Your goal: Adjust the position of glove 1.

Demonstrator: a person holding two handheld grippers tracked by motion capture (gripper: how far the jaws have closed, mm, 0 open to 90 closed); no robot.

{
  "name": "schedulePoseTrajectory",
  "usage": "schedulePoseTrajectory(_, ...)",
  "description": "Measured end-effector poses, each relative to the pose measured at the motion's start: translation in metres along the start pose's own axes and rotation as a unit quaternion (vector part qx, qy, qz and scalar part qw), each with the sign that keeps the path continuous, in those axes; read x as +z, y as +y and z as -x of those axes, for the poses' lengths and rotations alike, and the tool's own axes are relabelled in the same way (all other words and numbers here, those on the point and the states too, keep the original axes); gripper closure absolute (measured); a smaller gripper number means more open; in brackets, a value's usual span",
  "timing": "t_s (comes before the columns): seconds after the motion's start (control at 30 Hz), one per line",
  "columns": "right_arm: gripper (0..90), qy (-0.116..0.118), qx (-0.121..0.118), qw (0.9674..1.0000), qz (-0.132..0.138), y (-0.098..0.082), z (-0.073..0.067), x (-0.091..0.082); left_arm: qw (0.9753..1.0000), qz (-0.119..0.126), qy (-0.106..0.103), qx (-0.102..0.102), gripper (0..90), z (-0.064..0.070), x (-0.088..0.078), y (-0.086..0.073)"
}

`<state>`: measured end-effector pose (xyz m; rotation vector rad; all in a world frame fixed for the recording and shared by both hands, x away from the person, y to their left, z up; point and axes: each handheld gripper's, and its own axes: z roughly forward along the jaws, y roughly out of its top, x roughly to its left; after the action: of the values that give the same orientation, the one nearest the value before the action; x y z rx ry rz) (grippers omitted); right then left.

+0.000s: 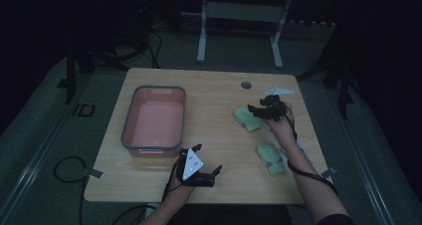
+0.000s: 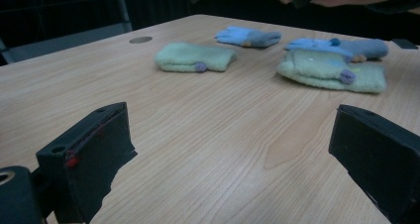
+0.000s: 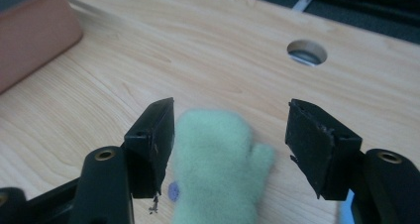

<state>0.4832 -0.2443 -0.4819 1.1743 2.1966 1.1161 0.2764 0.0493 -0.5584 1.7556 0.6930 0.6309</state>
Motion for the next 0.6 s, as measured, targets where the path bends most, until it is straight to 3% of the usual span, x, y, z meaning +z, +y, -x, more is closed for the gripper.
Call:
schedulePoseTrajectory(0.2, 44.3, 0.005, 0.001, 0.9994, -0.033, -0.007, 0.001, 0.024, 1.0, 0.0, -0.001, -0.003, 2.7, -0.001, 0.0, 0.0)
schedulePoseTrajectory(0.37, 52.1, 0.018, -0.015, 0.9975, -0.067, -0.013, 0.001, 0.044, 1.0, 0.001, -0.003, -0.004, 2.7, -0.001, 0.0, 0.0)
schedulePoseTrajectory(0.47, 52.3, 0.021, -0.018, 0.9968, -0.075, -0.015, 0.002, 0.049, 1.0, 0.001, -0.004, -0.005, 2.7, -0.001, 0.0, 0.0)
schedulePoseTrajectory(0.6, 52.4, 0.025, -0.021, 0.9937, -0.107, -0.018, 0.004, 0.06, 0.9999, 0.002, -0.007, -0.01, 2.7, -0.002, 0.0, 0.0)
